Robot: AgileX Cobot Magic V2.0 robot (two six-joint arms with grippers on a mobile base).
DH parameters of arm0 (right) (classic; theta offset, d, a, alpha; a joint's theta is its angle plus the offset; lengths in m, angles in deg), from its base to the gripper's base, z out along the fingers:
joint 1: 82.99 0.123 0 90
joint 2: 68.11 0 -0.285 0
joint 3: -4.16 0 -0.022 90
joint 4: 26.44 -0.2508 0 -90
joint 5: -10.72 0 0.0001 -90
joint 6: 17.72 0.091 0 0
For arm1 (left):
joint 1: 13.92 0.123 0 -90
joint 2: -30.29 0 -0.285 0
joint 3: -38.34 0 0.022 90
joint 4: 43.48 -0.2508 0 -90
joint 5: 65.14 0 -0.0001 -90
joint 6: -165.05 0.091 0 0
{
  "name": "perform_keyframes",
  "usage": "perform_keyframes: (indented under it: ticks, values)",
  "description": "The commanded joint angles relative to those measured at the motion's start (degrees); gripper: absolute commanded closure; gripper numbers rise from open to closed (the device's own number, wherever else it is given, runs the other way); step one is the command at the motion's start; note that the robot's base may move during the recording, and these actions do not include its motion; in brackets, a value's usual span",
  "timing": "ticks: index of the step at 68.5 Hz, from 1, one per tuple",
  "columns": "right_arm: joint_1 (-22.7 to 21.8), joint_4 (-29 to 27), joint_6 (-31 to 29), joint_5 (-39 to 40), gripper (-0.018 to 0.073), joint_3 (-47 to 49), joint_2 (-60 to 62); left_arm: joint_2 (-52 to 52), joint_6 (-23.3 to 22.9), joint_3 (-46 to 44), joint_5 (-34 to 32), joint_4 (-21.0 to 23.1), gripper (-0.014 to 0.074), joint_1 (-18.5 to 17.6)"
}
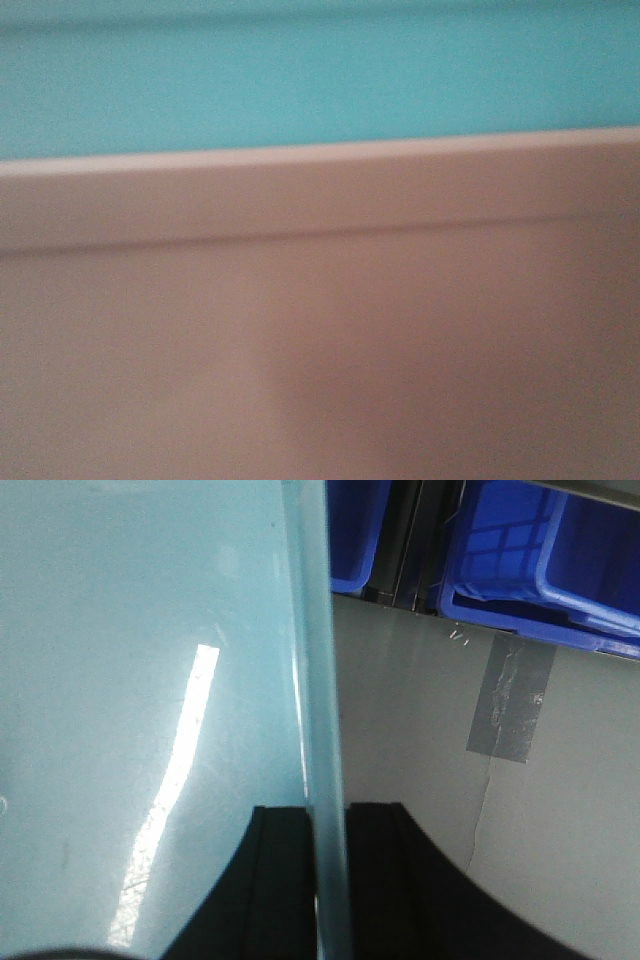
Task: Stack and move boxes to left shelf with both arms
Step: 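Keep gripping the box walls as the base approaches the roller shelf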
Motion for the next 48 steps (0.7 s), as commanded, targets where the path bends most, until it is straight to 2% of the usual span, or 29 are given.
perform_keyframes:
  ticks: [1, 48]
  values:
    - [1.28, -6.04, 0.47, -5.19, 0.053, 2.72, 1.59, -2.1, -0.56, -2.84, 4.53, 12.11, 0.0599, -2.07]
    - [1.28, -6.04, 0.47, -5.19, 0.053, 2.72, 1.59, -2.1, -0.56, -2.84, 4.53, 12.11, 0.0599, -2.07]
